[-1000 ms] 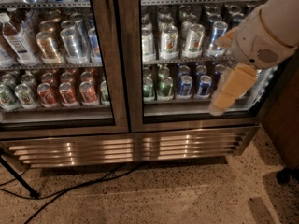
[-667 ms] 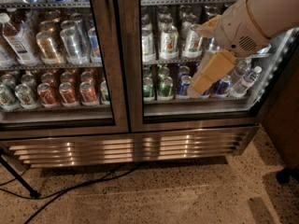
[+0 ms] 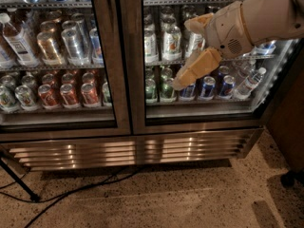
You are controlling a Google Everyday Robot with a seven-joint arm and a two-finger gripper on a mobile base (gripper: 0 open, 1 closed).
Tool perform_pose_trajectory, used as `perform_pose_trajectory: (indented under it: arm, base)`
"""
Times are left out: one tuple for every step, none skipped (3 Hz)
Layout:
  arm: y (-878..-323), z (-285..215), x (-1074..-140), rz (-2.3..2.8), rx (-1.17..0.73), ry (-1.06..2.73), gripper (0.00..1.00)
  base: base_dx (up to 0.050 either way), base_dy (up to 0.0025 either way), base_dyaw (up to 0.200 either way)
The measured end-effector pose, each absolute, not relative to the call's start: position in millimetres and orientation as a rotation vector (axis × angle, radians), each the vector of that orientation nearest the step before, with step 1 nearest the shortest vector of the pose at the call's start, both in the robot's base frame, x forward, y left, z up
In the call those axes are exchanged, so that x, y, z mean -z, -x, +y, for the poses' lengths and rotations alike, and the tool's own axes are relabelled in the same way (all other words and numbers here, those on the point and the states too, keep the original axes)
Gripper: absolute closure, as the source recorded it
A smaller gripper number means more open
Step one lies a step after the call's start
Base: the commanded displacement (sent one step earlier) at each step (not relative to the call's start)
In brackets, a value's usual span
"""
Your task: Open right fridge door
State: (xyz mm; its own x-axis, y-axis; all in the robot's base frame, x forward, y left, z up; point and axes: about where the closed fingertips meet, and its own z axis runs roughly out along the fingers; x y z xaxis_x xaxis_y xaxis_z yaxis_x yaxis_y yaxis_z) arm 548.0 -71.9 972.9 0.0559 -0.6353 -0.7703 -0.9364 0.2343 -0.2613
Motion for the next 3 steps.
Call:
perform_pose_trajectory:
  arm:
    - [-571.5,-40.1,-973.5,1.490,-0.564,1.436,0.00]
    - [-589.9,-13.9,-982.2,1.338,-0.646,1.418,0.00]
    - [-589.8,-13.1,-980.8,1.338,-0.646,1.421,0.00]
  base:
    - [0.000,0.00000,0.000]
    - [0.000,0.00000,0.000]
    - [0.000,0.00000,0.000]
